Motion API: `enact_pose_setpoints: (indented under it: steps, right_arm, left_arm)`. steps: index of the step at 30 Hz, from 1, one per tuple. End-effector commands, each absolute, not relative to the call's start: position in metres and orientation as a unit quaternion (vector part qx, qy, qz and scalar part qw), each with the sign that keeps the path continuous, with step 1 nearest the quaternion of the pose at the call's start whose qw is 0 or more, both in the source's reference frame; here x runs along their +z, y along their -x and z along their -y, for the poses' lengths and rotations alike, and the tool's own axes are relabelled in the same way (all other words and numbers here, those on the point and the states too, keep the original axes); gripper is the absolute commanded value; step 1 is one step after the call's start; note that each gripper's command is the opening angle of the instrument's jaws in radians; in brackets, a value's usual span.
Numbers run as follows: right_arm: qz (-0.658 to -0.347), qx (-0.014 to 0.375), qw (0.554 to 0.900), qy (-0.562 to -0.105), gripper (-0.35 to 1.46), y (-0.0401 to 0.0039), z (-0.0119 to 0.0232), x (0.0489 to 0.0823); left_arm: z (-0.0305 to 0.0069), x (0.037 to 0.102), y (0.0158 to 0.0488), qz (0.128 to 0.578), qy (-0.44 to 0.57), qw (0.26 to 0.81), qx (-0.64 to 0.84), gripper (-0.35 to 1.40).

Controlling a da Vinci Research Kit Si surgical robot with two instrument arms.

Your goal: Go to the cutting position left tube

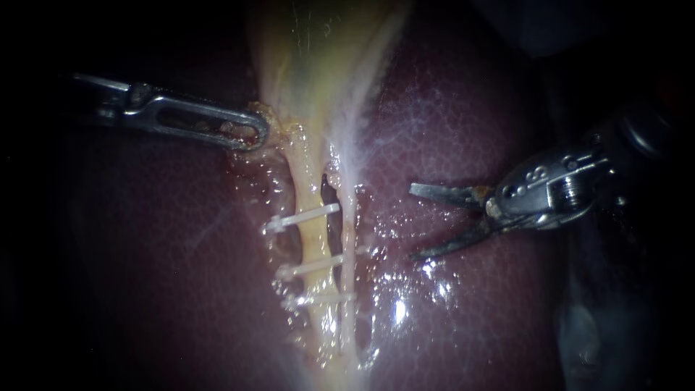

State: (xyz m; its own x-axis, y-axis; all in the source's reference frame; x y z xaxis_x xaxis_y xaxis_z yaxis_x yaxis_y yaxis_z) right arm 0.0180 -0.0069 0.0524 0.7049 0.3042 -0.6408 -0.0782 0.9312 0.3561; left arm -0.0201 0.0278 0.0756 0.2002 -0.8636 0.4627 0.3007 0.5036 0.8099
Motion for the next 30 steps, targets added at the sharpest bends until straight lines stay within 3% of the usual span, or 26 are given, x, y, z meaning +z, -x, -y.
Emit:
enact_pose_setpoints:
  steps: [1,7,19,30]
  right_arm:
    - [-0.37,0.105,0.91,-0.153,1.4,-0.018,0.0069,0.0524]
    - [-0.37,0.105,0.91,-0.154,1.38,-0.0181,0.0069,0.0524]
    - [-0.373,0.103,0.908,-0.16,1.38,-0.0185,0.0069,0.0524]
    - [-0.386,0.098,0.898,-0.187,1.36,-0.0206,0.0077,0.0531]
  left_arm:
    - [-0.0278,0.0756,0.0201,0.485,-0.29,0.718,-0.405,-0.35]
    - [-0.0285,0.0742,0.0188,0.485,-0.297,0.717,-0.404,-0.35]
    - [-0.0335,0.0675,0.0113,0.489,-0.266,0.723,-0.41,-0.35]
    - [-0.0328,0.0676,0.0119,0.488,-0.26,0.723,-0.413,-0.35]
